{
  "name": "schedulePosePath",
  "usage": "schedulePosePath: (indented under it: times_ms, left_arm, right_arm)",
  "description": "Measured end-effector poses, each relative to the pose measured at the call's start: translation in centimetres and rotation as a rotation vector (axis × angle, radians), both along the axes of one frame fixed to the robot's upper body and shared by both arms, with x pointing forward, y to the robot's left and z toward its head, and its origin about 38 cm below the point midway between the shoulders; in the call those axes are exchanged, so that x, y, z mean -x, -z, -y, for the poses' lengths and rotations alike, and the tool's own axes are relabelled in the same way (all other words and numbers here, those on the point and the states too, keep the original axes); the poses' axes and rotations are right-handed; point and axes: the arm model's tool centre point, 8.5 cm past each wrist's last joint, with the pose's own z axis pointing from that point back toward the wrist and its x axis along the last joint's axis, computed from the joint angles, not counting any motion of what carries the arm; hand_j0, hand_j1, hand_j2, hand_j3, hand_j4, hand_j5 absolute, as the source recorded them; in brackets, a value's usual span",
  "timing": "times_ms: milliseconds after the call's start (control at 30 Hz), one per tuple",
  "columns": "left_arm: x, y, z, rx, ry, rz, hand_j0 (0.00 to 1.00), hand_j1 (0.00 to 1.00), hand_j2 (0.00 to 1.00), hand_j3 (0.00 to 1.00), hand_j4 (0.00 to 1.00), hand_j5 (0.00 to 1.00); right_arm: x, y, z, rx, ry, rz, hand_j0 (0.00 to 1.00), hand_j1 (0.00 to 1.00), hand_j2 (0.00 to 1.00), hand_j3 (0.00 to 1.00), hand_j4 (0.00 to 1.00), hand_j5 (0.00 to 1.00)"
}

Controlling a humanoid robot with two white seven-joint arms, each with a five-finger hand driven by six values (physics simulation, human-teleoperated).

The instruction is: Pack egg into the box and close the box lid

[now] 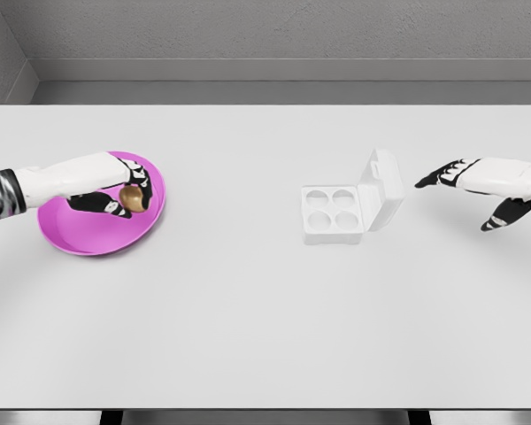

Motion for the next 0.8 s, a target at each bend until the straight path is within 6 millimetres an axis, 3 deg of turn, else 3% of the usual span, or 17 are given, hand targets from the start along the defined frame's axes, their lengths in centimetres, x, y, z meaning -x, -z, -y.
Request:
schedulePosePath:
  times_ms: [300, 800]
  left_arm:
    - [-0.2, -0.8, 1.0, 0.011, 0.022, 0.023, 0.36, 0.36, 0.36, 0.36, 0.36, 0.36]
    - [-1.0, -1.0, 4.3, 0.06, 0.071, 0.044, 0.36, 0.36, 0.36, 0.36, 0.36, 0.36]
  right_arm:
    - [0.0, 0.0, 0.0, 0.001, 0.0, 0.0, 1.0, 1.0, 1.0, 1.0, 1.0, 1.0]
    - [-0.1, -0.4, 0.2, 0.002, 0.004, 0.008, 1.0, 1.0, 1.0, 1.0, 1.0, 1.0]
